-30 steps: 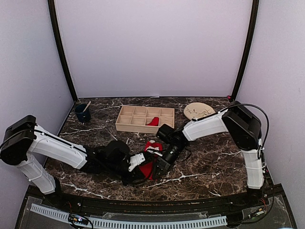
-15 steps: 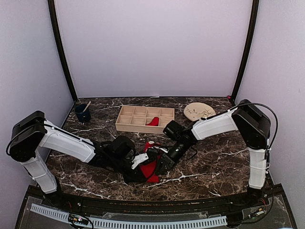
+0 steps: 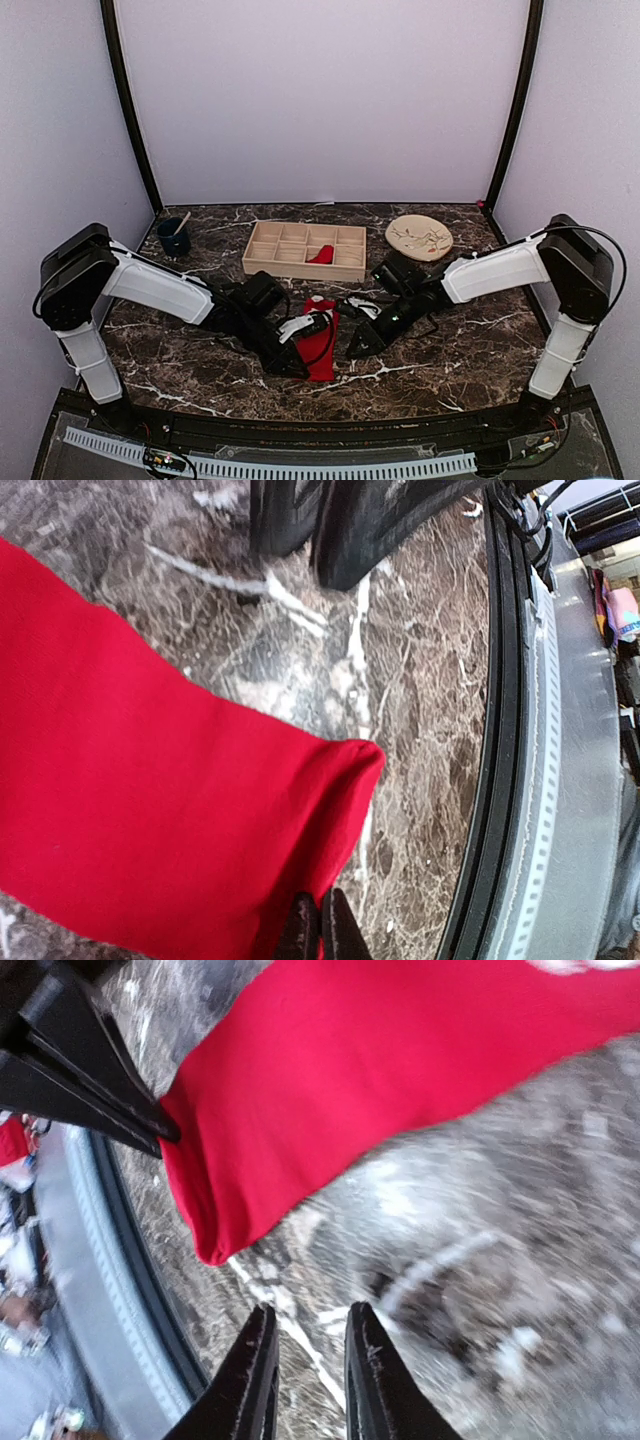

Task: Roll the socks
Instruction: Roll the sock at the center of the board.

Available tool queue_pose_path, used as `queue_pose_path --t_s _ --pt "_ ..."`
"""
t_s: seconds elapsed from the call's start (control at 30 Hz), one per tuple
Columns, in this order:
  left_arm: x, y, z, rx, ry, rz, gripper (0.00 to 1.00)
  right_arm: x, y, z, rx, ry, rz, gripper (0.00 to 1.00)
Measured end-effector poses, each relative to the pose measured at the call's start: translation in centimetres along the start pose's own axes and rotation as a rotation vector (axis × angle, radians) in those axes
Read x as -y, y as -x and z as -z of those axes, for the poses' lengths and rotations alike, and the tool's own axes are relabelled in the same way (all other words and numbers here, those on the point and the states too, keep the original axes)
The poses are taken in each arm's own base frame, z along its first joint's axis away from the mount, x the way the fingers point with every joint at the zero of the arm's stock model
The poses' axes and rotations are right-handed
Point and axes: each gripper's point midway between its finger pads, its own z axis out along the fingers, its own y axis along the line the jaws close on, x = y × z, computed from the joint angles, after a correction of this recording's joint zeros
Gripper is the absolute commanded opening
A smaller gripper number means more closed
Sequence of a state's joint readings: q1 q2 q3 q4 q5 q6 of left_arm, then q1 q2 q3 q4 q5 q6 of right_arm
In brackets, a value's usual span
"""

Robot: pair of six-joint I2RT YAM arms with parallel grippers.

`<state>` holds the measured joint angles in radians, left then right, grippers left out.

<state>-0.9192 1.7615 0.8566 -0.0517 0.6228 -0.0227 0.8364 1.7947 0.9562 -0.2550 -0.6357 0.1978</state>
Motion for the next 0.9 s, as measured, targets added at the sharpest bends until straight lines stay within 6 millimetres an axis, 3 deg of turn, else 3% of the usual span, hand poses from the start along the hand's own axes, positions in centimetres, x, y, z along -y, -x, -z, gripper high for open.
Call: queue_pose_path --t_s 0.3,0.53,0.73,0.9 --pt "0.5 -1.4 -0.7 -0.078 -0.103 0.085 0.00 0.9 -0.2 2.3 0.138 -0.244 0.102 0.23" --pt "0.5 -1.4 -0.7 -0.100 -0.158 0.139 0.00 -1.8 -1.2 1.9 0.161 -0.398 0.334 0.24" --pt "-0.1 -1.6 -0.3 -0.109 -0.180 0.191 0.00 -3.9 -1.2 1.8 0.182 -0.440 0.478 0.25" --pt "-0.2 -1.2 -0.6 -0.126 -0.209 0.223 0.00 -5.1 -1.2 0.5 0.149 -0.458 0.567 0.26"
